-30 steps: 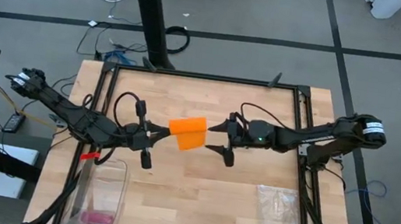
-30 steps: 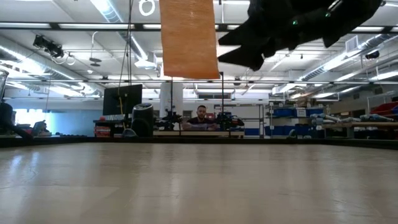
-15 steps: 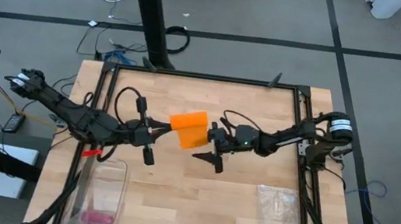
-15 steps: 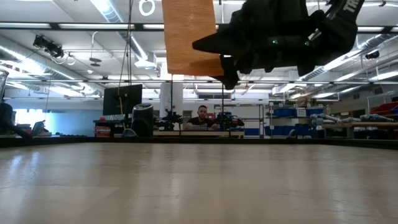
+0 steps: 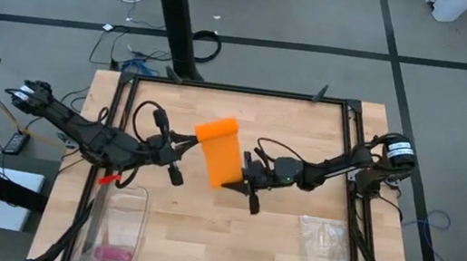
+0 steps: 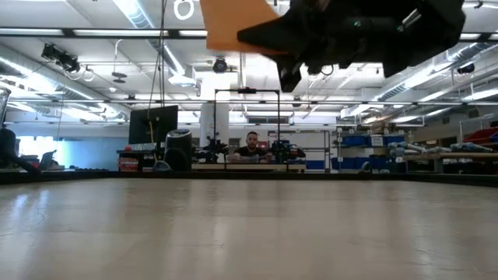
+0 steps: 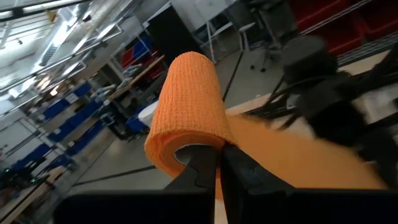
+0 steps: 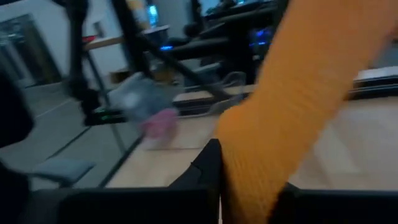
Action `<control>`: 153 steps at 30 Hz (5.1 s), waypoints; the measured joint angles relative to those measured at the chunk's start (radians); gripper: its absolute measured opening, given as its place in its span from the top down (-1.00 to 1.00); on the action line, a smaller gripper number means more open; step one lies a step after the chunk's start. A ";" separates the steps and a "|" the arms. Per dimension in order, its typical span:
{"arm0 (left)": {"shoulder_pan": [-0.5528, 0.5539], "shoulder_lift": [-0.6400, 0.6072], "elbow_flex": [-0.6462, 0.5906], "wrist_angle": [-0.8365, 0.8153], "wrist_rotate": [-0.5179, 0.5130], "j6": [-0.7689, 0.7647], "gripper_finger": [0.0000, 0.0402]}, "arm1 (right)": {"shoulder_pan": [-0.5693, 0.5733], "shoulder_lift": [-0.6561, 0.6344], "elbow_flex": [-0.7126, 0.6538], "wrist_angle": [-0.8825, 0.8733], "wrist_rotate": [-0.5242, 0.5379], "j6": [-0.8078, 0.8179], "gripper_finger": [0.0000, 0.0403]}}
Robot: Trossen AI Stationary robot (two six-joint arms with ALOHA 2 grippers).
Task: Roll bandage
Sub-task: Roll the orange bandage
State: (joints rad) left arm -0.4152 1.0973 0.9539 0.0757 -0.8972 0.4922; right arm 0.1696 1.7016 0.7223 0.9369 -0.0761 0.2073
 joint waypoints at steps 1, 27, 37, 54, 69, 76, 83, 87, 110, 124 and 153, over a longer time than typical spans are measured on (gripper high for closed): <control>0.008 0.000 0.000 -0.001 0.000 -0.002 0.95 | 0.016 -0.008 0.000 -0.011 -0.001 0.000 0.98; 0.281 0.017 -0.295 0.056 0.206 -0.107 0.95 | 0.191 -0.297 0.228 -0.376 0.242 -0.239 0.99; 0.164 0.138 -0.305 0.124 0.236 -0.107 0.95 | 0.036 -0.297 0.522 -0.600 0.275 -0.353 1.00; -0.057 0.175 -0.151 0.157 0.180 -0.003 0.95 | -0.262 -0.246 0.561 -0.672 0.194 -0.176 1.00; -0.079 0.175 -0.114 0.105 0.136 -0.035 0.95 | -0.283 -0.099 0.559 -0.788 0.170 -0.102 0.74; -0.079 0.175 -0.114 0.103 0.141 -0.057 0.95 | -0.283 -0.117 0.559 -0.816 0.173 -0.077 0.29; -0.080 0.175 -0.114 0.107 0.141 -0.064 0.95 | -0.283 -0.122 0.559 -0.841 0.157 -0.051 0.02; -0.080 0.163 -0.114 0.104 0.140 -0.110 0.95 | -0.283 -0.181 0.559 -0.943 0.156 -0.105 -0.04; -0.068 0.017 -0.064 0.054 0.237 -0.326 0.95 | -0.122 -0.485 -0.038 -0.426 0.044 -0.043 -0.19; -0.022 0.014 -0.064 0.079 0.284 -0.313 0.95 | -0.112 -0.260 0.078 -0.285 0.005 -0.100 -0.25; 0.006 -0.010 -0.099 0.071 -0.057 -0.080 0.95 | 0.073 -0.137 0.119 -0.153 0.061 -0.042 0.99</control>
State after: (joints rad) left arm -0.4090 1.0878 0.8546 0.1470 -0.9538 0.4118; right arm 0.2423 1.5643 0.8413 0.7841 -0.0152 0.1650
